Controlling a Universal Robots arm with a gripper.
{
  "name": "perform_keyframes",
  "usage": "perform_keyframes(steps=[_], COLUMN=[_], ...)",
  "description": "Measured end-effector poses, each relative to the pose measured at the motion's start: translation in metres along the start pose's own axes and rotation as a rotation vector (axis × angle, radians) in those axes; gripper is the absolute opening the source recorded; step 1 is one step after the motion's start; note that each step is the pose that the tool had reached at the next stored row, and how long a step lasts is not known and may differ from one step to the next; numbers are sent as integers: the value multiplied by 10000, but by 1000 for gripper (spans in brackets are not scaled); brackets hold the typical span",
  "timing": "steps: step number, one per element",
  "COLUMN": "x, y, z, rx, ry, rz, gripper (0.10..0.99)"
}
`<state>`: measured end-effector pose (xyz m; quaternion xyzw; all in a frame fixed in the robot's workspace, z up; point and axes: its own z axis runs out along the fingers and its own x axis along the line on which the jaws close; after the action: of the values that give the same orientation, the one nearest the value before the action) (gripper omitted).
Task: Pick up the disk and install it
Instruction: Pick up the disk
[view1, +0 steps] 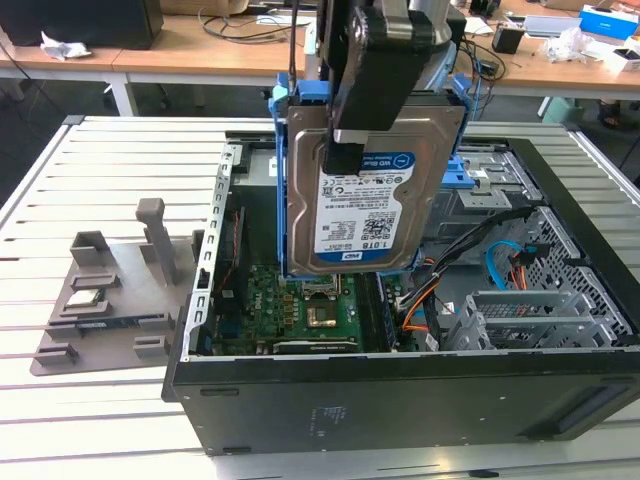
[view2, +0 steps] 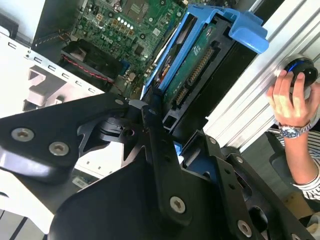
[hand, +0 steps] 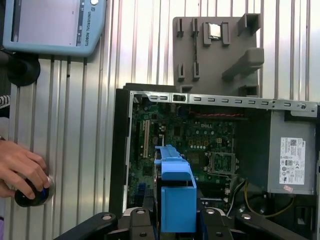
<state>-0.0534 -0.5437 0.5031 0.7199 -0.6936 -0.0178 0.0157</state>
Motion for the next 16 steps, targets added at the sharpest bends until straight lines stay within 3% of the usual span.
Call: perform_keyframes(steps=[8,16], x=[5,13], y=[-142,-341], z=[-6,-16], rx=[0,0], ry=[-1,-1], rz=[1,1], gripper=[365,365])
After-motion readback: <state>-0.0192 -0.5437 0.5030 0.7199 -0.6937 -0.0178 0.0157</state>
